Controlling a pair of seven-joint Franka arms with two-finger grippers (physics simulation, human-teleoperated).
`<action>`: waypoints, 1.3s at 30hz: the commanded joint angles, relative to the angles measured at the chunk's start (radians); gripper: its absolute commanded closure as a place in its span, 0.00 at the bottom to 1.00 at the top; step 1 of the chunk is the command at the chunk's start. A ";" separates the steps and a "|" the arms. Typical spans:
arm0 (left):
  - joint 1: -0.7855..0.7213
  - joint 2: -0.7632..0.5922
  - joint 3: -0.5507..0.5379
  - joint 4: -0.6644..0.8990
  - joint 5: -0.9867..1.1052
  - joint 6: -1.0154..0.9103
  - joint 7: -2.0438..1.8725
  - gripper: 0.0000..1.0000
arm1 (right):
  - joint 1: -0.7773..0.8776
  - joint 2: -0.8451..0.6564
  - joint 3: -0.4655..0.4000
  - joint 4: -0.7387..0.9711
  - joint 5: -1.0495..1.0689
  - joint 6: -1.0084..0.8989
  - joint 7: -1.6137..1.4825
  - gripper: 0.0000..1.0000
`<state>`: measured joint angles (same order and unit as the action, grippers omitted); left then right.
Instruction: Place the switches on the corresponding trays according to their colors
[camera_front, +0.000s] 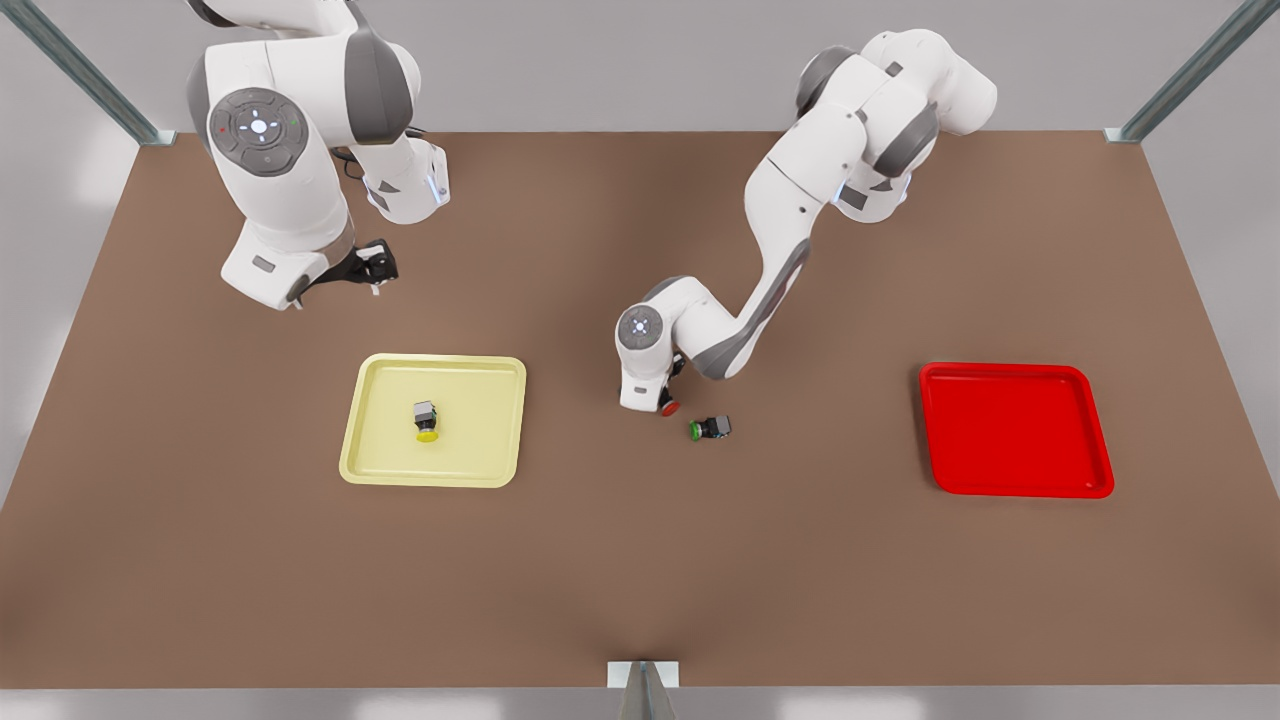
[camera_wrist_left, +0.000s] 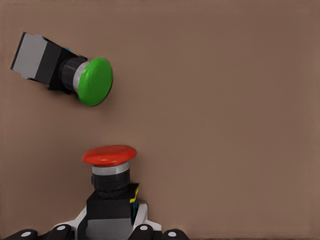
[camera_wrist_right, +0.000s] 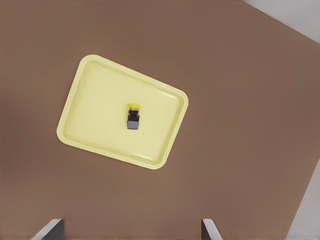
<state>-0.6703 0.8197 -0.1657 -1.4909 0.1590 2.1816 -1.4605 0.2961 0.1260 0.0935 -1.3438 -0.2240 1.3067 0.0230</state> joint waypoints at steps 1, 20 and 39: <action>0.002 -0.002 -0.002 0.000 -0.003 -0.002 0.000 0.49 | 0.000 0.000 0.000 0.000 0.000 -0.001 0.000 0.00; 0.546 -0.510 -0.169 -0.552 -0.052 -0.014 0.488 0.49 | 0.000 0.007 0.000 0.000 -0.011 -0.001 -0.002 0.00; 1.173 -0.562 -0.164 -0.605 0.020 -0.020 1.407 0.47 | -0.003 0.017 -0.002 0.000 -0.011 -0.001 -0.002 0.00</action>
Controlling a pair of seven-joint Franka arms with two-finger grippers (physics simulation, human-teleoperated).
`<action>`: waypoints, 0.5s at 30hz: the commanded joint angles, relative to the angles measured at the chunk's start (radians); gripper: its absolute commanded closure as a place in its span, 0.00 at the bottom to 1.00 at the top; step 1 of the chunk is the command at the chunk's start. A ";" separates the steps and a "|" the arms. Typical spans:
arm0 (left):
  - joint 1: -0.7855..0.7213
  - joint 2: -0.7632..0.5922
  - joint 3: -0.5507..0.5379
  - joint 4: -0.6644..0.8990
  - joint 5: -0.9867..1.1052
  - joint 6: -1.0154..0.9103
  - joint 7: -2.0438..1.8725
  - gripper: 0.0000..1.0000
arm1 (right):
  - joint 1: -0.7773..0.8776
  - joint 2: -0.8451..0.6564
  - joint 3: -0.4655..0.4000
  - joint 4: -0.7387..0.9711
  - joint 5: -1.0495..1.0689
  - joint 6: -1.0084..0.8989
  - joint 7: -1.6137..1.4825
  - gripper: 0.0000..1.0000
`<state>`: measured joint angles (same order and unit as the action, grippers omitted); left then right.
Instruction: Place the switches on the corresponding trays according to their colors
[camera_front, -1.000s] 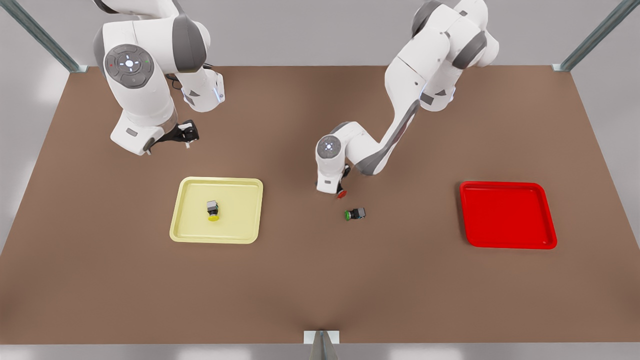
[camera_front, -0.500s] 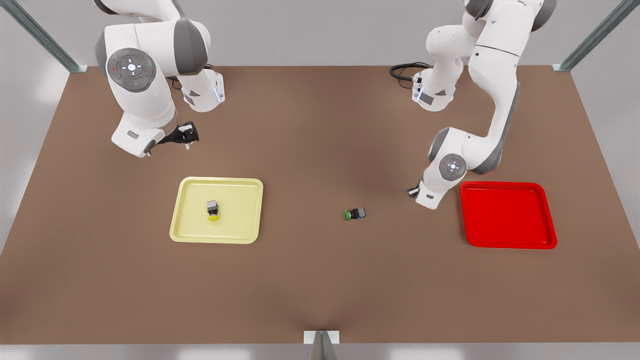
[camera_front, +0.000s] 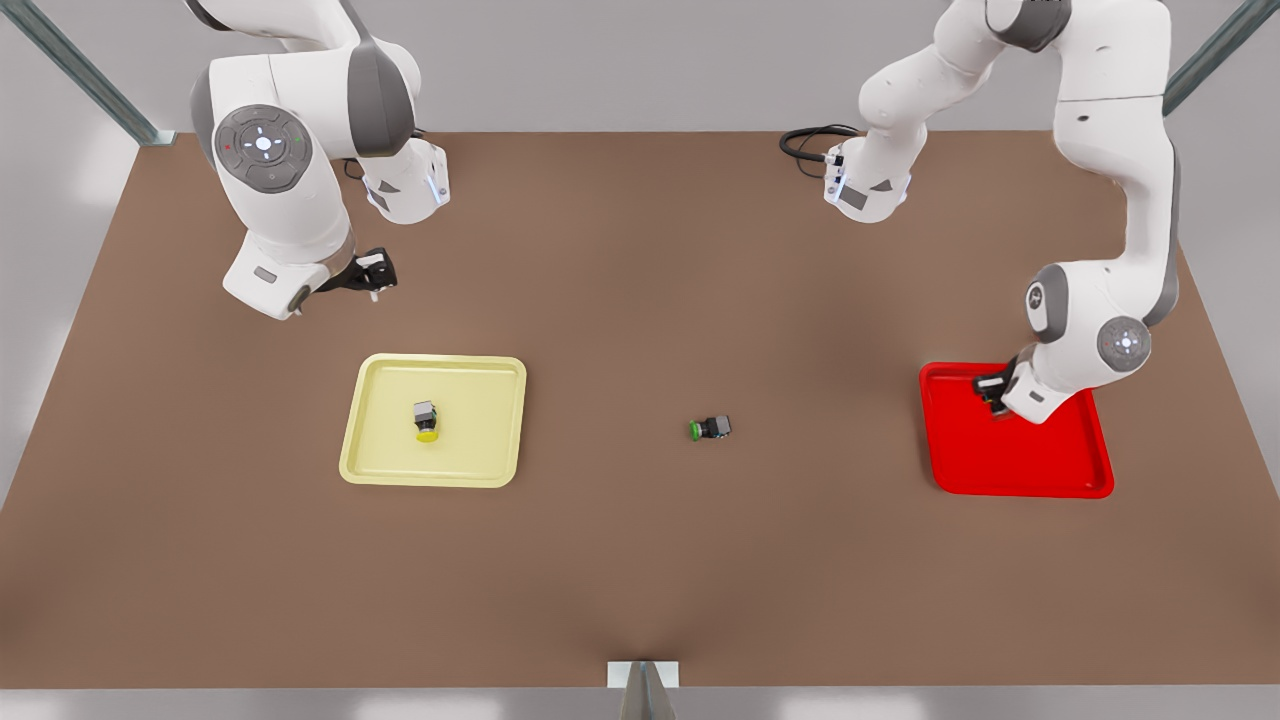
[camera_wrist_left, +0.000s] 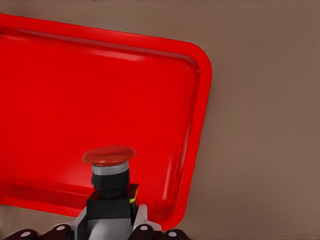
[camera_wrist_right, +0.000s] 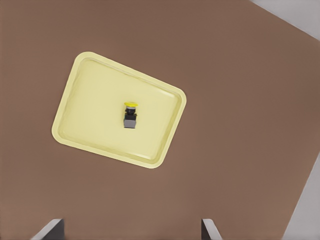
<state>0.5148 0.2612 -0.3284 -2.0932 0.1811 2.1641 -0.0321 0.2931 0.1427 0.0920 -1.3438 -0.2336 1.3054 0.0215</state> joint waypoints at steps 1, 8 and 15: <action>0.011 0.003 -0.001 0.002 0.006 0.002 0.012 0.47 | 0.000 0.000 0.000 0.000 -0.001 0.000 0.000 0.00; 0.070 0.047 0.000 0.013 0.040 0.051 0.072 0.00 | 0.000 0.005 0.000 0.000 -0.007 0.000 0.000 0.00; 0.051 0.035 -0.004 0.042 0.040 0.030 0.063 0.00 | 0.000 0.005 0.000 0.002 -0.007 0.000 -0.002 0.00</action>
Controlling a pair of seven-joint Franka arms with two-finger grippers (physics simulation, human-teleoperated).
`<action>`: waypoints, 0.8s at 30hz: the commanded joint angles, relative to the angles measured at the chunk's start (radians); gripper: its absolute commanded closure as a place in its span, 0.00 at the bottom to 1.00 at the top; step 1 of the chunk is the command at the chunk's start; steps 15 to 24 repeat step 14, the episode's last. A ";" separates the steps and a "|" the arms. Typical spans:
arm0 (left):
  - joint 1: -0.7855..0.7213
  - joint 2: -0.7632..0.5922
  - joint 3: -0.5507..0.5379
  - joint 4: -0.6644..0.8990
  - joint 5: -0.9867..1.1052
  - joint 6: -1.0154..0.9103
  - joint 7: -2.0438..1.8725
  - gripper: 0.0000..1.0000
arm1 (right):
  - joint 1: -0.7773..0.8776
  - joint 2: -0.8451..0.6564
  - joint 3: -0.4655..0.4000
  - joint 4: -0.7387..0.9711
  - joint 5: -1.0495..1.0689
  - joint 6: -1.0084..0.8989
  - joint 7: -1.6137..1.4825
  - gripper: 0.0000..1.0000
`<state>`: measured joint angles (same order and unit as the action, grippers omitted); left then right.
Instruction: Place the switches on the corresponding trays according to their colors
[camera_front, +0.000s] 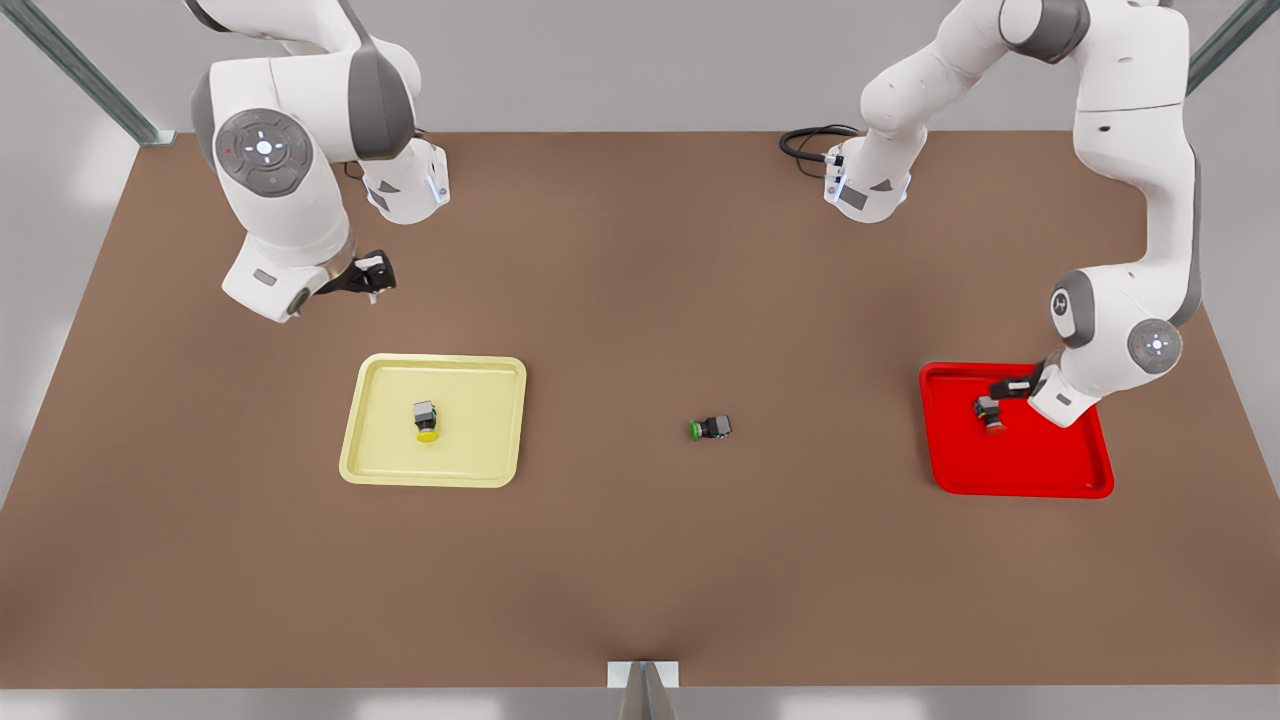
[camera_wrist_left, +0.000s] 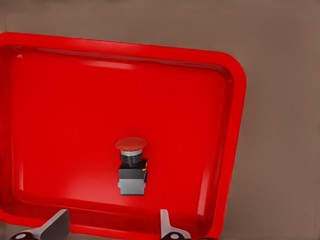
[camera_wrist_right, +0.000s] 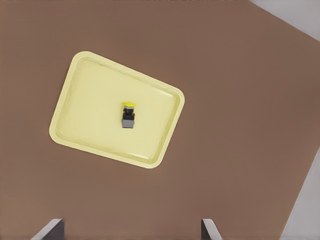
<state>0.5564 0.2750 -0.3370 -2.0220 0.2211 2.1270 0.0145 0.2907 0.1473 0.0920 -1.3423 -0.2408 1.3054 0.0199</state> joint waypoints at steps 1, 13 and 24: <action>-0.013 -0.013 -0.002 0.023 -0.002 -0.056 -0.019 0.00 | 0.001 0.000 0.000 0.000 0.000 0.000 0.000 0.00; -0.575 -0.131 0.308 0.601 -0.129 -0.763 -0.053 0.00 | 0.002 0.000 0.000 0.000 0.000 0.000 0.000 0.00; -0.569 -0.134 0.309 0.605 -0.151 -0.766 -0.064 0.00 | 0.001 0.000 0.000 0.000 0.000 0.000 0.000 0.00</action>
